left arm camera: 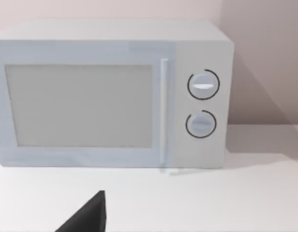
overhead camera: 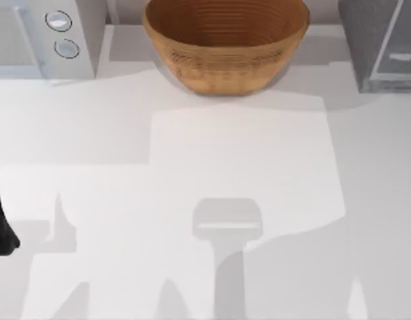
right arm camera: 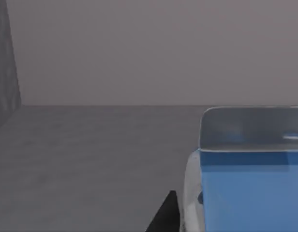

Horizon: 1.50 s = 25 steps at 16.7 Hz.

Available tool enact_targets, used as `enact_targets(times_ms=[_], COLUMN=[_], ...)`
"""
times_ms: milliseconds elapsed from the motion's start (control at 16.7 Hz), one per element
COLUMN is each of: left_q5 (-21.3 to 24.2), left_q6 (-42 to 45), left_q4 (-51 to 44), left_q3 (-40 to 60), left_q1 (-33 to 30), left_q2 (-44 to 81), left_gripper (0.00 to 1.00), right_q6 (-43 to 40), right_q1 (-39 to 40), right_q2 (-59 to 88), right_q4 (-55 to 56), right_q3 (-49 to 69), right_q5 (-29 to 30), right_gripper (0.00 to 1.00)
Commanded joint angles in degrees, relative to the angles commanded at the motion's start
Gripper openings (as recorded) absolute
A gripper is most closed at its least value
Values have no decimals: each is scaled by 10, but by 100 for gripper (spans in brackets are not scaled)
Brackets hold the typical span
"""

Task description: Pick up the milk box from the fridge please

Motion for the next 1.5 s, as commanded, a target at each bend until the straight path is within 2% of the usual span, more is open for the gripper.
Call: enact_targets(times_ms=[240, 600, 900, 1500], left_q5=[0, 0, 0, 0], left_q6=[0, 0, 0, 0], left_q4=[0, 0, 0, 0], left_q3=[0, 0, 0, 0], left_q1=[0, 0, 0, 0], left_q2=[0, 0, 0, 0], left_gripper=[100, 100, 100, 100], right_q6=[1, 2, 2, 4], right_q1=[-2, -1, -2, -31], right_q2=[-11, -84, -90, -216], right_q4=[-9, -81, -75, 42], right_q3=[-1, -2, -10, -259], right_q5=[0, -1, -3, -32], right_gripper=[0, 0, 0, 0])
